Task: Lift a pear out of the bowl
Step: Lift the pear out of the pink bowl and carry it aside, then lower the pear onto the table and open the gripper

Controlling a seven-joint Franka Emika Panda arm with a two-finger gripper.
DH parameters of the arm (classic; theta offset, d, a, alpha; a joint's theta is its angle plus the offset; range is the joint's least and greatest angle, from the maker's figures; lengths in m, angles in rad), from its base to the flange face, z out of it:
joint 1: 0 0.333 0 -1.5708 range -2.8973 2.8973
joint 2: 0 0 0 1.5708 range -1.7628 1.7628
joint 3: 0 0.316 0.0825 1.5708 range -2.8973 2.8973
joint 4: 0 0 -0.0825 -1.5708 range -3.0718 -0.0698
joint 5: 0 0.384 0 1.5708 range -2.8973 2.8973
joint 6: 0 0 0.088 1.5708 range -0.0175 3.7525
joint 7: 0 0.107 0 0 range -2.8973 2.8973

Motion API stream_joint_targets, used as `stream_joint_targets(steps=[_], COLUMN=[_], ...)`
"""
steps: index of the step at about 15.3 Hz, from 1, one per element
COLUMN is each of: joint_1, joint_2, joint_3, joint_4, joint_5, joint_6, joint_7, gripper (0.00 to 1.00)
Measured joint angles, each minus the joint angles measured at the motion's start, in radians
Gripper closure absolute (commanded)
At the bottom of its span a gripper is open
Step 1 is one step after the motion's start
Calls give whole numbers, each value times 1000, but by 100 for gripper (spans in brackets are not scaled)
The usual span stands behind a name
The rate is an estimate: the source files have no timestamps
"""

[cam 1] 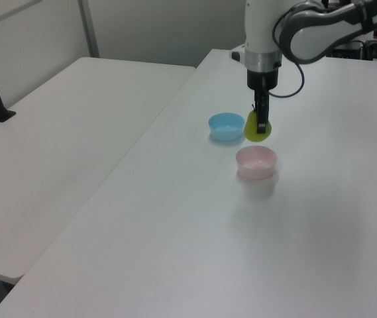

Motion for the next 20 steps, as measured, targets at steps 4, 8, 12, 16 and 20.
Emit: stream_joint_targets(steps=[4,8,12,16,20], joint_1=[-73,-187,-253,-288,-290], joint_2=[1,7,32,94,143], joint_3=[-26,-39,-40,-40,-40], joint_4=[6,4,-23,-47,-48], joint_5=[0,0,-17,-31,-37], joint_6=[-1,-1,19,85,129], joint_7=[-1,-7,-14,-16,-16], gripper=[62,62,62,56,14])
